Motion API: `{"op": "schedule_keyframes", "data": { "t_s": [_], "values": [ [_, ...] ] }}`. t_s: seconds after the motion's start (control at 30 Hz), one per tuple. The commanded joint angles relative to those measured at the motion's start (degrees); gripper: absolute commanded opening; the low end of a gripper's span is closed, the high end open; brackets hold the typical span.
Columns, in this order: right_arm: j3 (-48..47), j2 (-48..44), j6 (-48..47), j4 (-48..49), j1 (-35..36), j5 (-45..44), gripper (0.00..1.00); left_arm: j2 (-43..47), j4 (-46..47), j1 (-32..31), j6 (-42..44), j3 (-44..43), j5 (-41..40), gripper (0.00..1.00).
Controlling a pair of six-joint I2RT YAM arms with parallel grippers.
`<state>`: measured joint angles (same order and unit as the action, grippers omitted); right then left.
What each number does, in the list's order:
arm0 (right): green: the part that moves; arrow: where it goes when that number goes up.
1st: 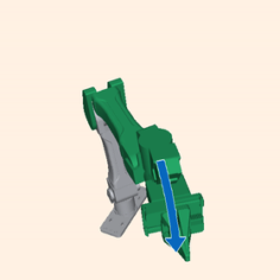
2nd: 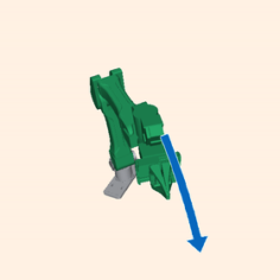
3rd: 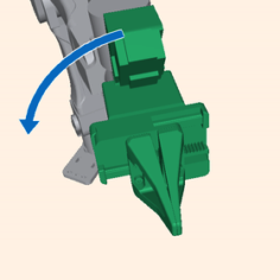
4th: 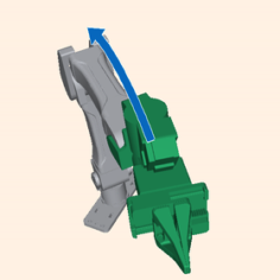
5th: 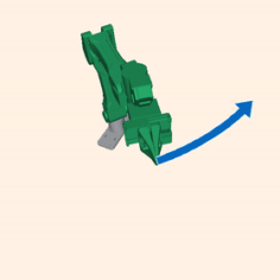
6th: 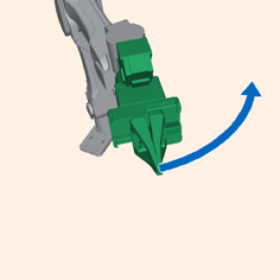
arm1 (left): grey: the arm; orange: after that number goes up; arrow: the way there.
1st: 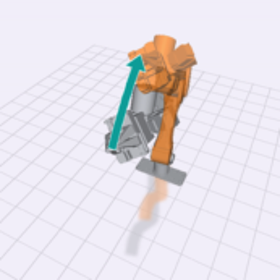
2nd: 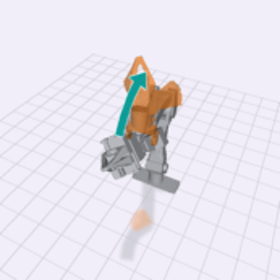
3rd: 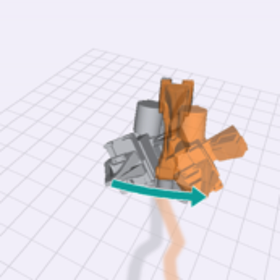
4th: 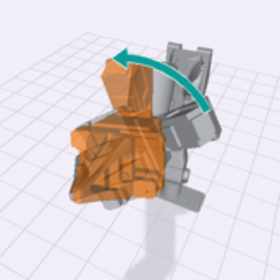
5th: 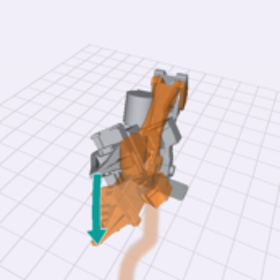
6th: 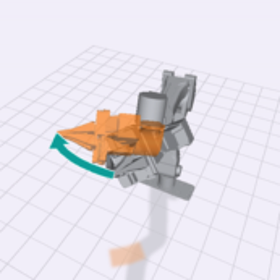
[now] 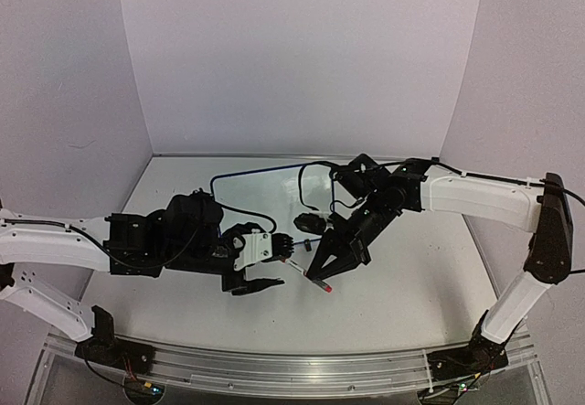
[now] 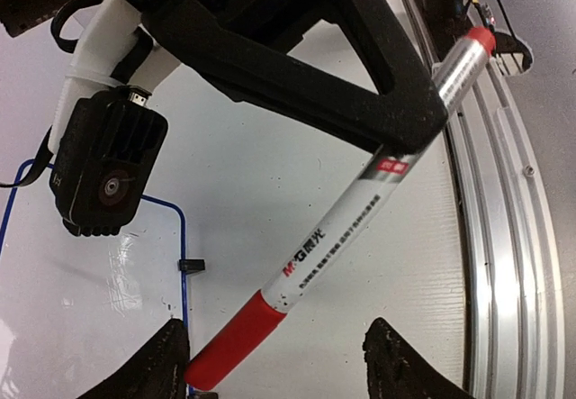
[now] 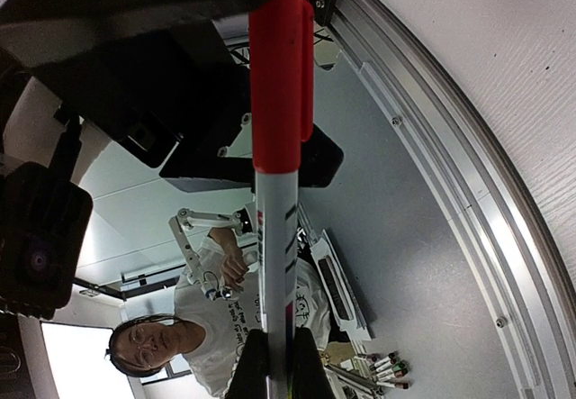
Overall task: Write a sentence on the whiteboard
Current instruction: Pass from the right arm to the left
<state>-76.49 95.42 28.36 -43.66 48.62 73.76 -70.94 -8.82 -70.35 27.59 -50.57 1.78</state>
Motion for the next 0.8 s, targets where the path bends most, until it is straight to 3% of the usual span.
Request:
{"op": "schedule_keyframes", "data": {
  "t_s": [0.0, 0.23, 0.5, 0.6, 0.77],
  "values": [
    [0.5, -0.1, -0.3, -0.3, 0.2, 2.7, 0.00, -1.0, 2.3, -1.2, 3.0, -3.4, -0.2, 0.59],
    [1.0, 0.6, -1.2, -0.2, 0.1, 4.1, 0.00, -3.2, 1.1, -2.1, 3.8, -4.7, -1.2, 0.45],
    [1.1, 1.0, -2.2, -0.4, 0.1, 3.0, 0.00, -4.0, -0.7, -3.1, 4.1, -5.5, -3.6, 0.12],
    [0.7, 0.5, -2.1, -0.4, -0.5, -1.1, 0.22, -3.8, -1.8, -3.2, 3.5, -5.4, -4.0, 0.00],
    [-0.3, -1.3, -1.5, -0.7, -3.4, -10.2, 0.59, -3.4, -3.4, -3.2, 1.1, -5.5, -4.2, 0.00]
  ]
}}
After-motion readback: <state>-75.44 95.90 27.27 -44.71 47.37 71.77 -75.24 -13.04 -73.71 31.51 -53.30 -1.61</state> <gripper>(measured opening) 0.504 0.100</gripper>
